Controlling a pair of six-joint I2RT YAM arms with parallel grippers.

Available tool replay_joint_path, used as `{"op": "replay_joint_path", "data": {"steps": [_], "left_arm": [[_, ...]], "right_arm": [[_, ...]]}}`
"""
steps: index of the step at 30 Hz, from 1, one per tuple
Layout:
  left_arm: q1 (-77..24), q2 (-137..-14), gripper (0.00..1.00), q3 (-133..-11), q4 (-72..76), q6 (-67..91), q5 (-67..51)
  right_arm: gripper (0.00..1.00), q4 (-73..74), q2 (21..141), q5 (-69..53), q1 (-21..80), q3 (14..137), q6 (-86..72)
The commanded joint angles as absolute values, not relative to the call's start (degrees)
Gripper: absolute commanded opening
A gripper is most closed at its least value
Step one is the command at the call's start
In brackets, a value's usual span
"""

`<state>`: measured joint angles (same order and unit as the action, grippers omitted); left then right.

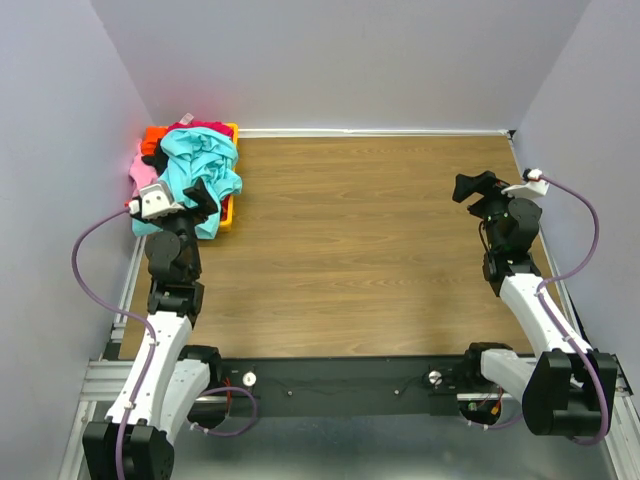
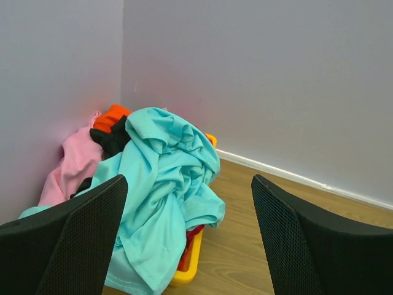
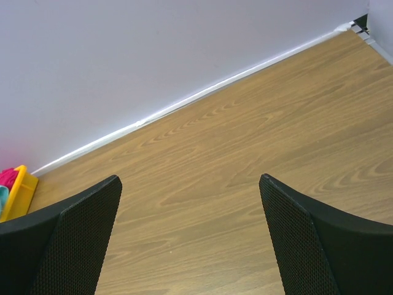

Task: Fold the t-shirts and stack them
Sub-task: Grab the tshirt from the pile

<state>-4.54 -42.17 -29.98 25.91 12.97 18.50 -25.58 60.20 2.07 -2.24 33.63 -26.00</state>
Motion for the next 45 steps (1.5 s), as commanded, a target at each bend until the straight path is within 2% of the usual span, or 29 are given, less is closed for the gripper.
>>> {"op": "replay_joint_path", "data": {"steps": [1,4,8,20,28,31,33,35,38,41,42,43,45], "left_arm": [[-4.6,-43.0,0.9,-30.6,25.5,10.8,19.2],[-4.5,-45.1,0.93,-31.6,25.4,9.3,22.0],[-1.3,-54.5,0.93,-35.0,26.5,8.4,27.1],[6.6,-80.9,0.94,-46.2,28.6,10.1,21.2],[7.0,-94.4,0.93,-56.0,25.0,10.3,18.5],[7.0,-98.7,0.9,-58.9,23.3,10.5,18.1],[6.9,-101.0,0.81,-60.4,22.1,11.1,18.2],[6.9,-102.2,0.65,-60.8,21.1,11.9,18.1],[6.9,-101.8,0.51,-60.3,20.9,12.7,17.7],[6.9,-99.4,0.33,-59.4,20.9,13.1,16.4],[6.8,-98.6,0.17,-59.1,20.8,13.1,16.1],[6.8,-97.7,0.17,-58.6,20.8,13.1,16.1],[6.3,-94.1,0.03,-57.2,20.7,12.8,15.8]], "right_arm": [[1.0,-24.3,60.6,3.3,-2.3,34.1,-26.5],[1.0,-23.6,60.5,3.1,-2.2,34.4,-26.5],[1.0,-23.8,60.1,3.2,-2.2,34.2,-27.2],[1.0,-24.5,60.6,0.4,-2.2,34.1,-28.0],[1.0,-24.8,59.5,0.4,-2.3,33.4,-28.4],[1.0,-24.8,59.2,0.6,-2.3,33.3,-28.4],[1.0,-24.8,59.0,0.9,-2.3,33.3,-28.3],[1.0,-24.9,58.5,1.1,-2.2,33.1,-28.3],[1.0,-24.9,58.6,1.2,-2.2,33.0,-28.3],[1.0,-24.8,58.4,1.2,-2.2,33.0,-28.2],[1.0,-24.8,58.2,1.3,-2.2,33.0,-28.2],[1.0,-24.8,58.1,1.3,-2.3,33.0,-28.3],[1.0,-24.8,57.9,1.1,-2.3,32.9,-28.3]]}}
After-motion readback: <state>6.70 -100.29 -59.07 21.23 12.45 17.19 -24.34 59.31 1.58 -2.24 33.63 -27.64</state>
